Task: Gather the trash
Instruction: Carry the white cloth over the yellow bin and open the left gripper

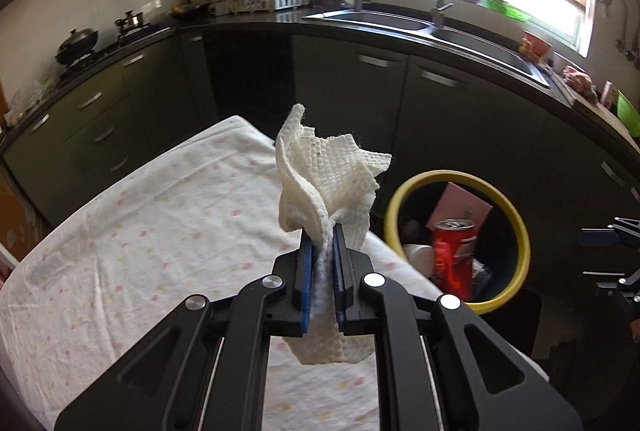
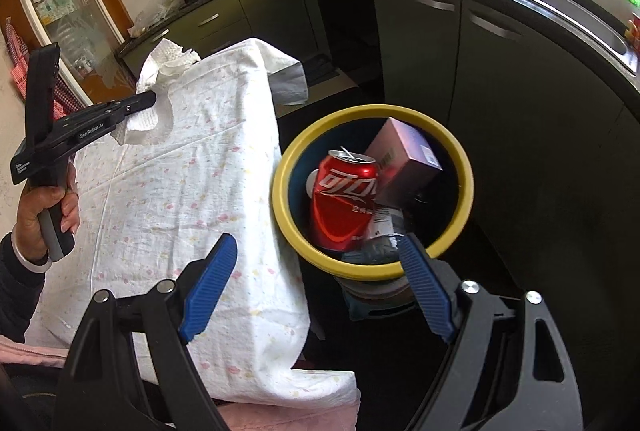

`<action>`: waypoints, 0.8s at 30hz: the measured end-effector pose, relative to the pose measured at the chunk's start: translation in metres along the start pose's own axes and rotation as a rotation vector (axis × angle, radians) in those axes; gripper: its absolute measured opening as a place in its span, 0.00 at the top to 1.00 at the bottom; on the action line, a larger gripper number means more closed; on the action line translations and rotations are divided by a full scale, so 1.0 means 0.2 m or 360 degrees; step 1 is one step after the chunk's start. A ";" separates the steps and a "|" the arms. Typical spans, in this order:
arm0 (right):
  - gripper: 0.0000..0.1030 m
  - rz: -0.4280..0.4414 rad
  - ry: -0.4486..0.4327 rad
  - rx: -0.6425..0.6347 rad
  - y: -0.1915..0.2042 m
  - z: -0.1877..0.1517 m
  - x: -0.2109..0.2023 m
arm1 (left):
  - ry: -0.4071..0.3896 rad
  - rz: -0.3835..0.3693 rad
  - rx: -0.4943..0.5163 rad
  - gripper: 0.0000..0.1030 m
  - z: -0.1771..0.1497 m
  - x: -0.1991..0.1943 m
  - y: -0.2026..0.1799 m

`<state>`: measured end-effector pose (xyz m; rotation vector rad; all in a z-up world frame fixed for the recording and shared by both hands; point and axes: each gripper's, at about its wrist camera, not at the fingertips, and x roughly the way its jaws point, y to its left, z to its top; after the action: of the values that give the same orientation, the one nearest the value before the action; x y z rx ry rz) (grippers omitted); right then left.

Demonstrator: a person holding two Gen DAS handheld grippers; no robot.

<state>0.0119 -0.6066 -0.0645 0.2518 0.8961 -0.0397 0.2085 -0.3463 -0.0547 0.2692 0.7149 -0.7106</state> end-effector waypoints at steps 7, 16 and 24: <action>0.23 -0.0030 -0.0063 0.0109 -0.20 -0.09 -0.08 | 0.0096 -0.0198 0.0119 0.91 0.08 0.15 -0.45; 0.23 -0.0012 -0.0058 0.0188 -0.35 -0.16 -0.07 | 0.0286 -0.0385 0.0284 0.90 0.07 0.41 -0.88; 0.23 0.0008 -0.0065 0.0213 -0.39 -0.18 -0.06 | 0.0395 -0.0291 0.0661 0.37 -0.03 0.60 -1.16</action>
<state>-0.0343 -0.6758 -0.0917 0.3768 0.8534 -0.0998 0.1119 -0.5748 -0.1379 0.6869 0.8307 -1.0112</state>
